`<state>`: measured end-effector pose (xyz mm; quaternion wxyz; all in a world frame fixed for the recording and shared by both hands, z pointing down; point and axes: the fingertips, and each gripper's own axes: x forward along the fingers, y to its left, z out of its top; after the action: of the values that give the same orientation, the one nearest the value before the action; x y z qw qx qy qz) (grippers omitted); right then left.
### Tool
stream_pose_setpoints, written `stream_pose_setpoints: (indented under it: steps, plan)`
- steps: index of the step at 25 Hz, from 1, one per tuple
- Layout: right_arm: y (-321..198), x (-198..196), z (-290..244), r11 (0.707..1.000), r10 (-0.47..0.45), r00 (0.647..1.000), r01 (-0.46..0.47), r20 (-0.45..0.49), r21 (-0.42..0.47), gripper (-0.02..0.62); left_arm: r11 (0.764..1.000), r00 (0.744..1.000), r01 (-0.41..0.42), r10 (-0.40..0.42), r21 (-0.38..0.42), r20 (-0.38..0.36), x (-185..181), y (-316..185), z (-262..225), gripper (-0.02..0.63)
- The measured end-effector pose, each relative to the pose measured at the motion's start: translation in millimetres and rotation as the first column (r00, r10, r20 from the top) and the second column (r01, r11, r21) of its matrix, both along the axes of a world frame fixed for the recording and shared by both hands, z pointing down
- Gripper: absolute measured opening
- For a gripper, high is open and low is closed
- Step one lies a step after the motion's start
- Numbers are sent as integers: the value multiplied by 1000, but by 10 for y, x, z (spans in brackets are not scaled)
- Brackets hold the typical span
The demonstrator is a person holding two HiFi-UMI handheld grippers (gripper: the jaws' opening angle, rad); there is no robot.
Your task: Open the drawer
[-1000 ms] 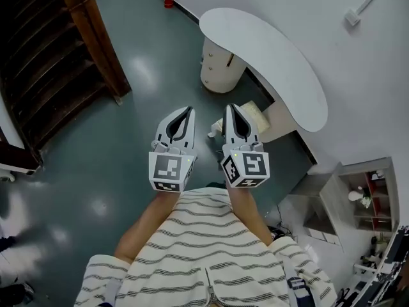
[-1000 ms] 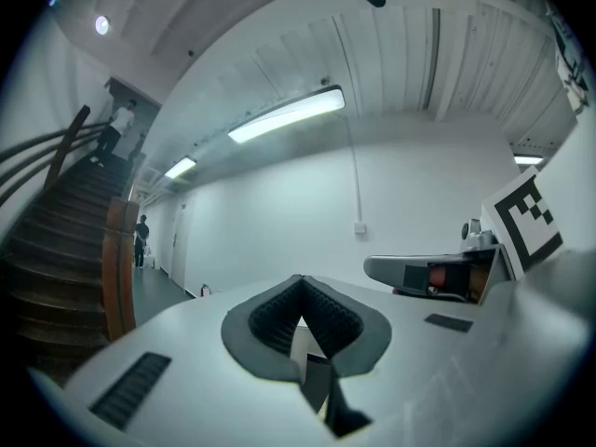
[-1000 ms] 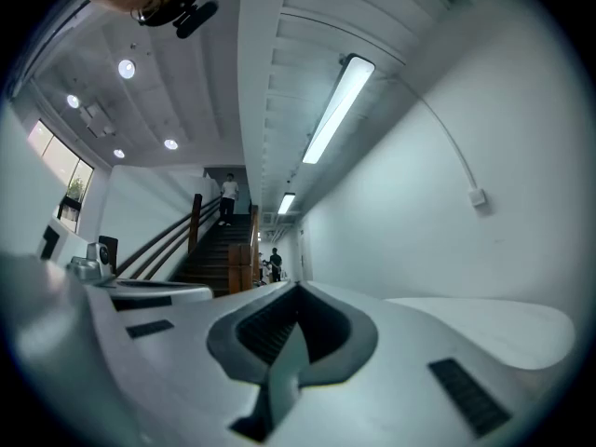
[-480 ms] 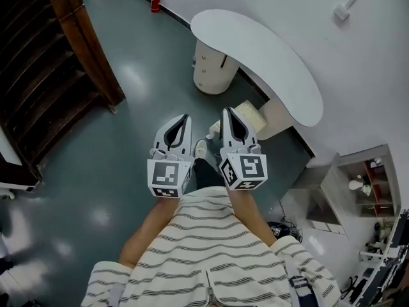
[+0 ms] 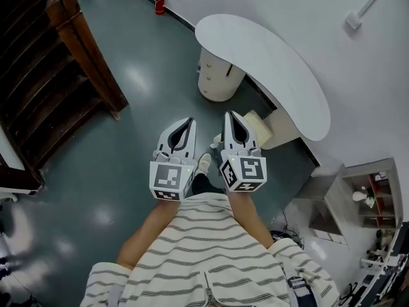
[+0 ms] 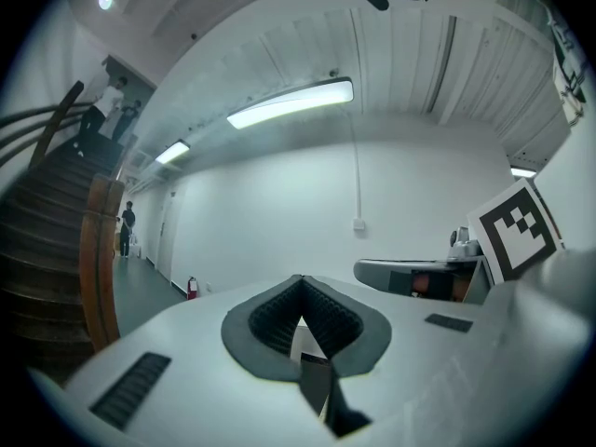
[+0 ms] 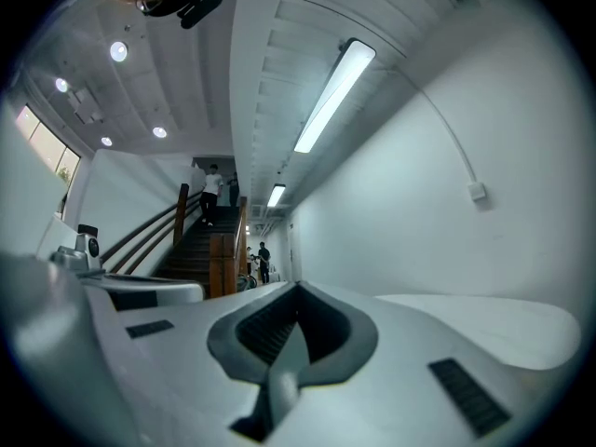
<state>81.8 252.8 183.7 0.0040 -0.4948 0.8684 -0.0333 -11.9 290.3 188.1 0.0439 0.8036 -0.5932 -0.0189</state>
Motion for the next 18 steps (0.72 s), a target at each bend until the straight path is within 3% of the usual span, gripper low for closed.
stream_pose_setpoints:
  steps: [12,18]
  plan:
    - [-1615,-11,-33,1000,-12,1000,12,18,3,14,999,999,-38,38,-16,16,117,-1621,9,5]
    - [-2326,112,59,999,-35,999,35,21,-18,14,996,999,-47,48,-75,22,320,-2341,181,5]
